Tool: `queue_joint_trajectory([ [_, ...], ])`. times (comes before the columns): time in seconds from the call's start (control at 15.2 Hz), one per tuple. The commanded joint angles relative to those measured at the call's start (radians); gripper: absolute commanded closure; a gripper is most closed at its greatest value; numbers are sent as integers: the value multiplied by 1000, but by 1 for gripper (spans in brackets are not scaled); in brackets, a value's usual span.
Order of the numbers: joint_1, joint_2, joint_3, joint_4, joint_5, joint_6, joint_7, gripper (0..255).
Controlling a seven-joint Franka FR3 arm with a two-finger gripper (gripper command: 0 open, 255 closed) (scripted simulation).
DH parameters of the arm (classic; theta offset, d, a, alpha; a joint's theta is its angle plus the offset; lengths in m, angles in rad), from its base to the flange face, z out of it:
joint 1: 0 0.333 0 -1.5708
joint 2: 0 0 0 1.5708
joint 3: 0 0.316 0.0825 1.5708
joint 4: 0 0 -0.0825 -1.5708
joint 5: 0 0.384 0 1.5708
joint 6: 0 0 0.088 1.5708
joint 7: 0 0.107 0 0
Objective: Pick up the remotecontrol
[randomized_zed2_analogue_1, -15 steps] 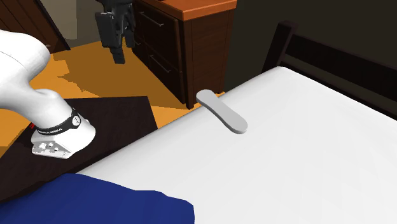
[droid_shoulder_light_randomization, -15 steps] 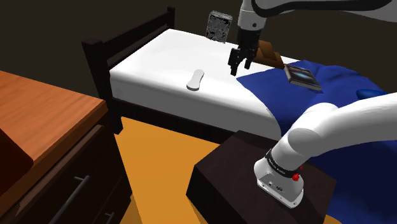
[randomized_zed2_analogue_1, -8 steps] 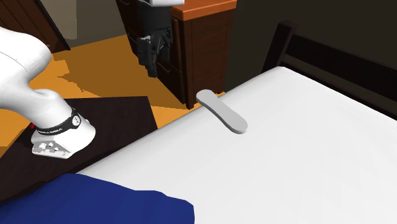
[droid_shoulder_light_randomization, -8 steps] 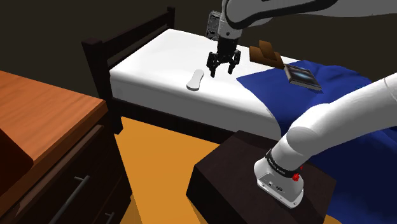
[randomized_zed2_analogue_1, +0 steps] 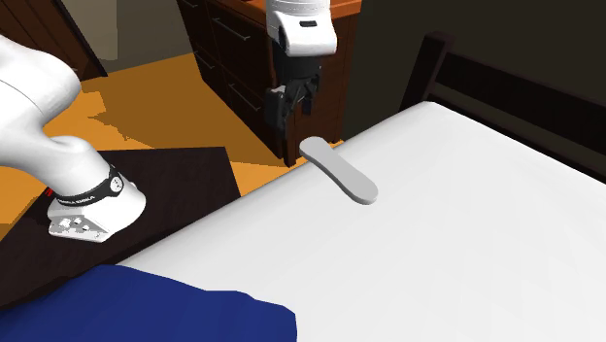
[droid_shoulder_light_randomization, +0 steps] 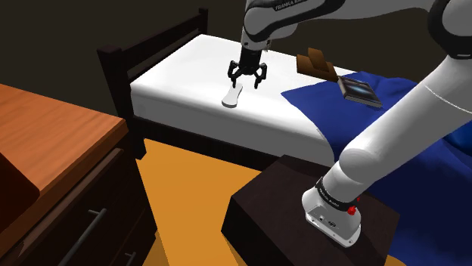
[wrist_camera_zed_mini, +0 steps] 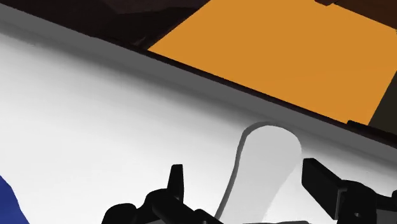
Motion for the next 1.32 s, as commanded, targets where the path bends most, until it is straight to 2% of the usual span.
queue_joint_trajectory([
  [0.0, -11, 74, -2, 47, -5, 39, 71, 0],
  [0.4, -31, 270, -29, 198, -17, 121, 253, 0],
  [0.99, -29, 320, -31, 155, -23, 213, 256, 0],
  [1.06, -30, 319, -31, 155, -23, 212, 254, 255],
  [1.25, -30, 320, -31, 156, -23, 212, 255, 255],
])
